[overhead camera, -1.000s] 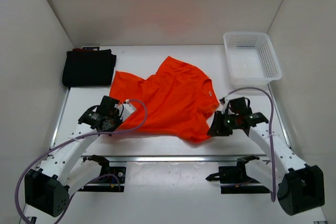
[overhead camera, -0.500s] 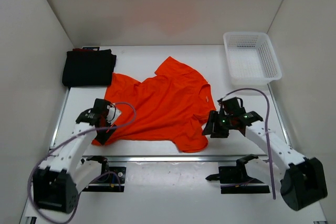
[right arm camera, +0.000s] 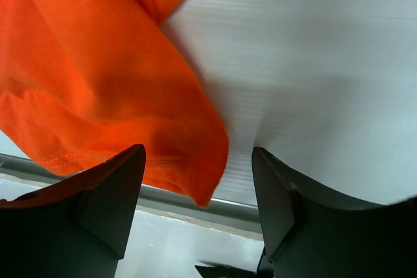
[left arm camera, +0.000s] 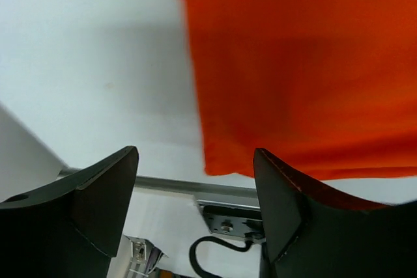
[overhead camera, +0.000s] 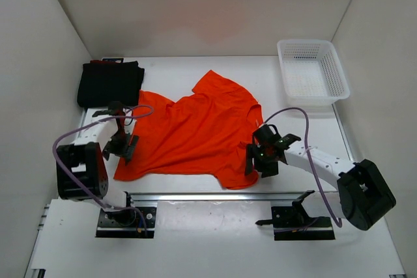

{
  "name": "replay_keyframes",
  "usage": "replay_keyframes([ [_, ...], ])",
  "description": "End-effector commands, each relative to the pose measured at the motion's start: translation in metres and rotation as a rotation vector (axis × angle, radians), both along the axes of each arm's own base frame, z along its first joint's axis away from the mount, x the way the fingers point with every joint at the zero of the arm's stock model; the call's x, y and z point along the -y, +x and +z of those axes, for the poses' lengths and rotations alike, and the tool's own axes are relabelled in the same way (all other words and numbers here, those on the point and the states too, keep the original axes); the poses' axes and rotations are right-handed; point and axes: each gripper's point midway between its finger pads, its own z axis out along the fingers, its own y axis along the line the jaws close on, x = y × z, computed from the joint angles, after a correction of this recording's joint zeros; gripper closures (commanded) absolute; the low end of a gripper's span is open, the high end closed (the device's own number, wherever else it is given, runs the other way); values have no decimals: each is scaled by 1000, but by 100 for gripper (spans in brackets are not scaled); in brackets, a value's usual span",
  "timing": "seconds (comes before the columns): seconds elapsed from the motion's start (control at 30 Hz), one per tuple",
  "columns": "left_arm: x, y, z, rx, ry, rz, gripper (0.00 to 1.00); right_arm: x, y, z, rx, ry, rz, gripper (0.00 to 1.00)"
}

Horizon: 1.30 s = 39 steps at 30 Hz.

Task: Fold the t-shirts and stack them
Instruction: Flatten out the tshirt

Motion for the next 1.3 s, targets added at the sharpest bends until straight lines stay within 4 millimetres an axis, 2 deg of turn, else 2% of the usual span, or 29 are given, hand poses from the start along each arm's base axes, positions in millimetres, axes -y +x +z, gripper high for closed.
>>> replay_keyframes([
  [0.0, 45, 11, 1, -10, -189, -66, 18, 4, 11, 4, 43, -96, -28, 36],
  [0.03, 48, 12, 1, -9, -191, -76, 17, 6, 8, 0, 25, -115, -17, 34],
  [0.07, 65, 14, 2, -12, -214, -132, 17, 9, 7, -2, 18, -123, -14, 29],
  [0.1, 67, 14, -2, -16, -200, -153, 17, 8, 7, -6, 11, -129, -4, 27],
  [0.13, 67, 11, -8, -36, -191, -140, 16, 8, 5, -7, 4, -136, 10, 18],
  [0.17, 62, 10, -12, -49, -165, -123, 16, 14, 11, -7, 27, -184, 13, 1],
  [0.23, 49, -1, -29, -125, -133, -51, 19, 20, 10, -9, 17, -253, 36, 1],
  [0.27, 44, -8, -31, -160, -146, -10, 20, 20, 17, -5, 43, -281, 48, 1],
  [0.33, 37, -7, -34, -178, -179, 74, 23, 27, 16, -4, 46, -368, 102, 0],
  [0.4, 30, -1, -31, -148, -142, 73, 23, 30, 21, 6, 89, -446, 181, 0],
  [0.43, 32, 1, -30, -127, -140, 53, 23, 28, 19, 9, 100, -465, 225, 1],
  [0.5, 37, 4, -29, -104, -132, 21, 21, 24, 27, 19, 158, -487, 303, 1],
  [0.6, 47, 3, -28, -100, -167, 41, 21, 23, 49, 44, 285, -470, 340, 0],
  [0.7, 47, 6, -23, -76, -199, 55, 22, 26, 75, 90, 512, -481, 352, 1],
  [0.77, 44, 9, -17, -44, -172, 30, 21, 27, 94, 135, 749, -504, 414, 1],
  [0.87, 41, 14, -11, -13, -144, -1, 20, 46, 123, 190, 1074, -655, 390, 1],
  [0.9, 41, 15, -9, -12, -142, -14, 20, 53, 133, 201, 1146, -639, 339, 0],
  [0.93, 43, 13, -10, -18, -160, -4, 20, 56, 138, 203, 1166, -656, 375, 1],
  [0.97, 42, 11, -11, -32, -166, 8, 21, 72, 144, 205, 1170, -676, 319, 1],
  [1.0, 43, 17, -11, -17, -168, 2, 21, 80, 147, 197, 1132, -684, 333, 0],
  [1.03, 43, 15, -12, -21, -169, 21, 21, 74, 148, 189, 1114, -641, 369, 1],
  [1.1, 46, 12, -16, -29, -196, 37, 21, 64, 133, 167, 1014, -538, 462, 1],
  [1.13, 48, 7, -18, -47, -209, 43, 21, 53, 126, 166, 1006, -431, 438, 3],
  [1.17, 52, 3, -18, -54, -222, 43, 21, 47, 117, 157, 962, -355, 405, 11],
  [1.2, 54, -1, -21, -67, -226, 48, 21, 43, 107, 145, 912, -295, 370, 12],
  [1.23, 55, -5, -22, -70, -221, 48, 21, 33, 97, 137, 882, -227, 389, 6],
  [1.27, 53, -8, -25, -71, -203, 52, 21, 27, 84, 117, 816, -158, 347, 1],
])
